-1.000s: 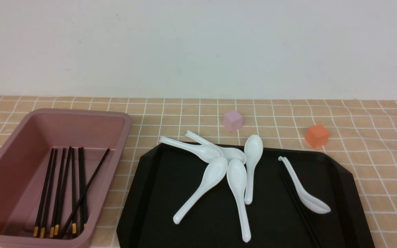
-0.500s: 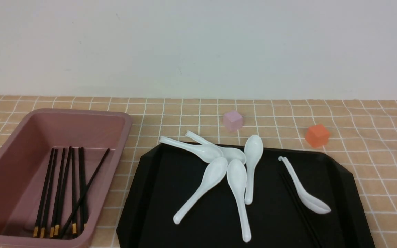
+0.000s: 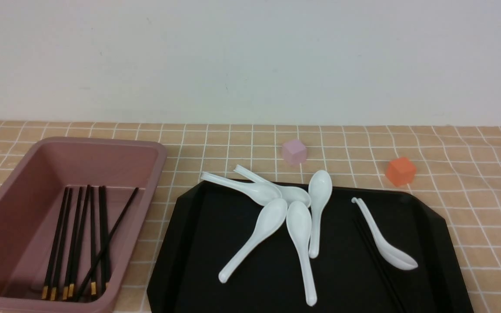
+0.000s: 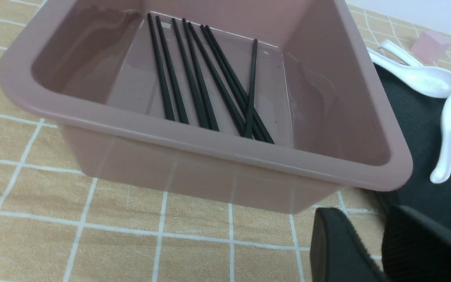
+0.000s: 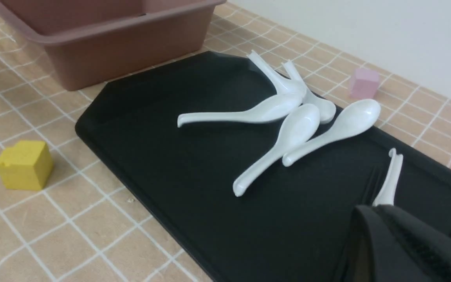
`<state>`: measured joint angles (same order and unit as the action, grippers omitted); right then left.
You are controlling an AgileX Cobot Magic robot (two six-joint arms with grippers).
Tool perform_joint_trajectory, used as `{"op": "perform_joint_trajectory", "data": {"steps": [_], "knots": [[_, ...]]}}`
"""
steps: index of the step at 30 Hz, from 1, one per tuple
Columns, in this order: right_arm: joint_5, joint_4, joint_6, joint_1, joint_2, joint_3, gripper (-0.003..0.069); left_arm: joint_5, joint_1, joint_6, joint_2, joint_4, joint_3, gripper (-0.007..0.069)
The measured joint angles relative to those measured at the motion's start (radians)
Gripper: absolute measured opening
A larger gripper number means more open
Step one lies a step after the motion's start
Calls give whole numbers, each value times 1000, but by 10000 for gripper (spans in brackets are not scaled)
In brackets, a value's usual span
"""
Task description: On brown tablecloth take chopsticks from black tray and put them in box.
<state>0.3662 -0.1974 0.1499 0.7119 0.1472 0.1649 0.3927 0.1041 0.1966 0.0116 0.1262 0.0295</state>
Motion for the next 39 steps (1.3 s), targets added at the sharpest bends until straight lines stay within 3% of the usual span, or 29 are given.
{"op": "perform_joint_trajectory", "data": {"steps": [5,8,14,39], "knots": [[-4,41,19,-172,-69,-83,23,0,0,0,0,0,0,206],[-3,81,20,-340,-128,-157,28,0,0,0,0,0,0,211],[-1,86,23,-540,-157,-182,36,0,0,0,0,0,0,215],[1,88,19,-572,-157,-182,76,0,0,0,0,1,0,237]]}}
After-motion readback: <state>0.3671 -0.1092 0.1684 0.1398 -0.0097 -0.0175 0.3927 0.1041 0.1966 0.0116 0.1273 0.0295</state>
